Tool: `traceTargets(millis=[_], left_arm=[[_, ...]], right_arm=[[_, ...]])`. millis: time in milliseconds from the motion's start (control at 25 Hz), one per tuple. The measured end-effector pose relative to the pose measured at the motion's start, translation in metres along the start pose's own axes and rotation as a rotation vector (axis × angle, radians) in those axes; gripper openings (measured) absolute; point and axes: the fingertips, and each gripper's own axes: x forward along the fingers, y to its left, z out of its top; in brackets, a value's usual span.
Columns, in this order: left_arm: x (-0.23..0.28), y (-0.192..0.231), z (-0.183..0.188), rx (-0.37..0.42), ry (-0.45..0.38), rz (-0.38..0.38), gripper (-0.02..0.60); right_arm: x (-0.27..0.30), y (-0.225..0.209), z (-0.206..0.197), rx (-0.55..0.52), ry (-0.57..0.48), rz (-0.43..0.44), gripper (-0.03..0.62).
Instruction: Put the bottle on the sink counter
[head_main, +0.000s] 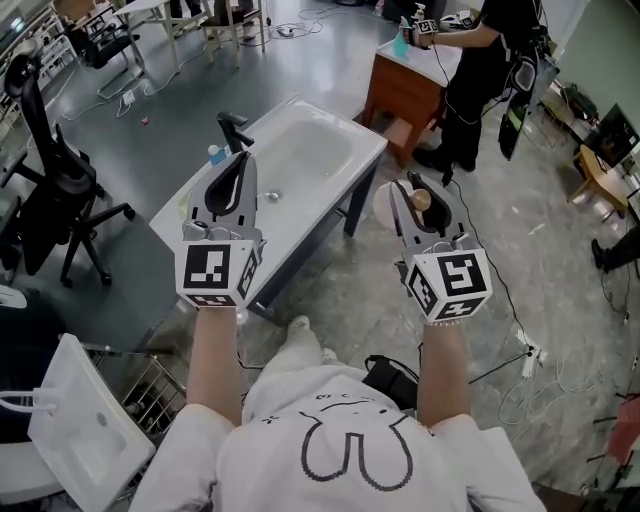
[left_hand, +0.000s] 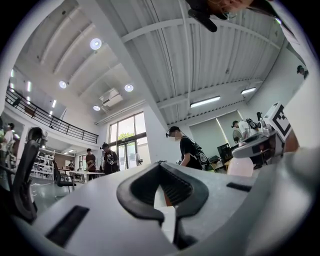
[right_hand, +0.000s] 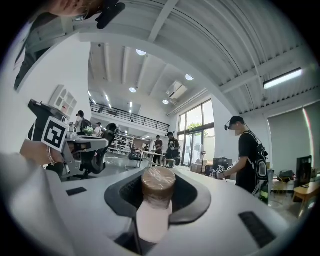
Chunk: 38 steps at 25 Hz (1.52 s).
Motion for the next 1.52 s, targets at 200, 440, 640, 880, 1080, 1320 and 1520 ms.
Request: traceTargets(millis=[200, 440, 640, 880, 1080, 1320, 1520], left_arm=[[0.02, -0.006, -0.006, 0.009, 0.004, -0.013, 0.009], [0.048, -0.004, -0.019, 0.0, 0.012, -0.001, 0.009], [0.077, 0.011, -0.037, -0.018, 0.021, 0.033, 0.009], [0.125, 0.025, -0.057, -0.009, 0.039, 0.053, 0.009], [0.167, 0.05, -0.07, -0.013, 0.051, 0.096, 0.009], [0.211, 0.09, -0.085, -0.029, 0.076, 0.148, 0.009], [0.239, 0.113, -0.107, -0.044, 0.104, 0.188, 0.009]], right_arm=[[0.012, -0.014, -0.005, 0.003, 0.0, 0.004, 0.124], [0.034, -0.031, -0.016, 0.002, 0.013, 0.026, 0.124], [0.069, -0.046, -0.025, -0.008, 0.022, 0.059, 0.123], [0.126, -0.079, -0.035, 0.004, 0.027, 0.086, 0.124], [0.183, -0.101, -0.04, 0.005, 0.034, 0.127, 0.124], [0.255, -0.112, -0.039, -0.001, 0.059, 0.187, 0.124], [0.306, -0.118, -0.051, 0.003, 0.077, 0.232, 0.123]])
